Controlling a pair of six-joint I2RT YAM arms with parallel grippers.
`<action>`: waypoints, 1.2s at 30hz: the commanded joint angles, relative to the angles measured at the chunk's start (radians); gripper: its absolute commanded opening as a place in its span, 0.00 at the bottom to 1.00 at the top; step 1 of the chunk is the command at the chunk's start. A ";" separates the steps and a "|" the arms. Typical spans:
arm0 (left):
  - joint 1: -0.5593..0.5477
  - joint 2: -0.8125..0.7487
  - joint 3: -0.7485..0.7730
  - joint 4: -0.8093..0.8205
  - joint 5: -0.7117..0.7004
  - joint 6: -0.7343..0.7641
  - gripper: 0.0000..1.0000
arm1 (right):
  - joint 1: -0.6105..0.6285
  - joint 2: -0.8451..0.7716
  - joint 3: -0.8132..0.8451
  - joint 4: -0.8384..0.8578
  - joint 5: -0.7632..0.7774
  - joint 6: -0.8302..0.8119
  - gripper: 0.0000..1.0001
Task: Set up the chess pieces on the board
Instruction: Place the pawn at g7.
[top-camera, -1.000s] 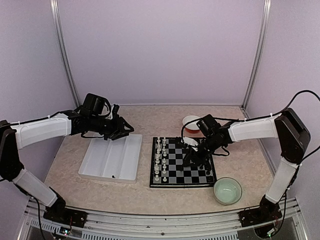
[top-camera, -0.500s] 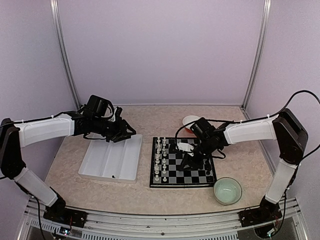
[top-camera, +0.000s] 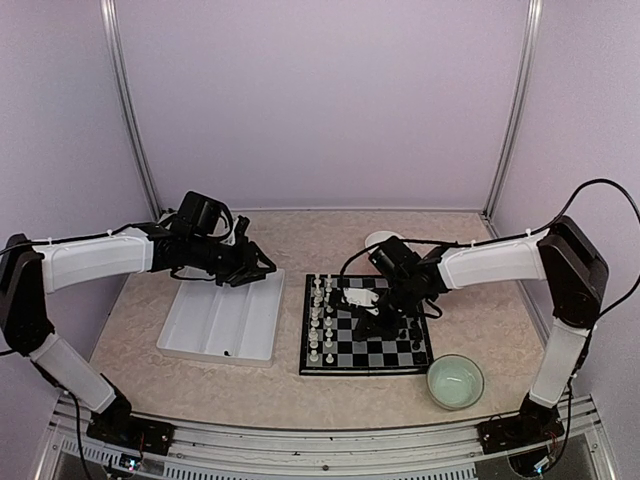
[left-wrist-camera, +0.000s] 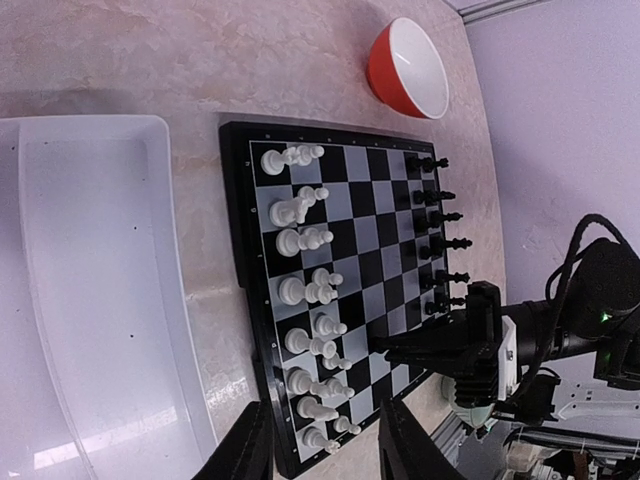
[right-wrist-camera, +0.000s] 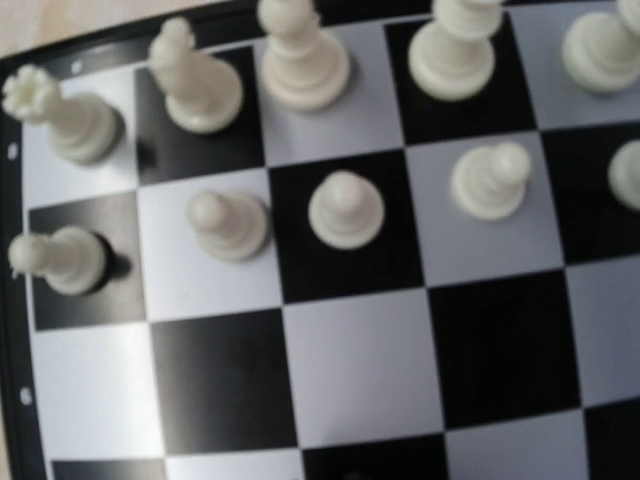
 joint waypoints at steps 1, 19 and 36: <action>-0.010 0.010 0.023 0.012 0.016 0.012 0.37 | 0.012 -0.005 0.024 -0.040 0.010 -0.007 0.00; -0.025 0.036 0.050 0.015 0.023 0.012 0.37 | -0.090 -0.380 -0.286 -0.092 0.103 -0.074 0.00; -0.031 0.034 0.045 0.002 0.020 0.009 0.37 | -0.108 -0.330 -0.332 -0.019 0.157 -0.052 0.00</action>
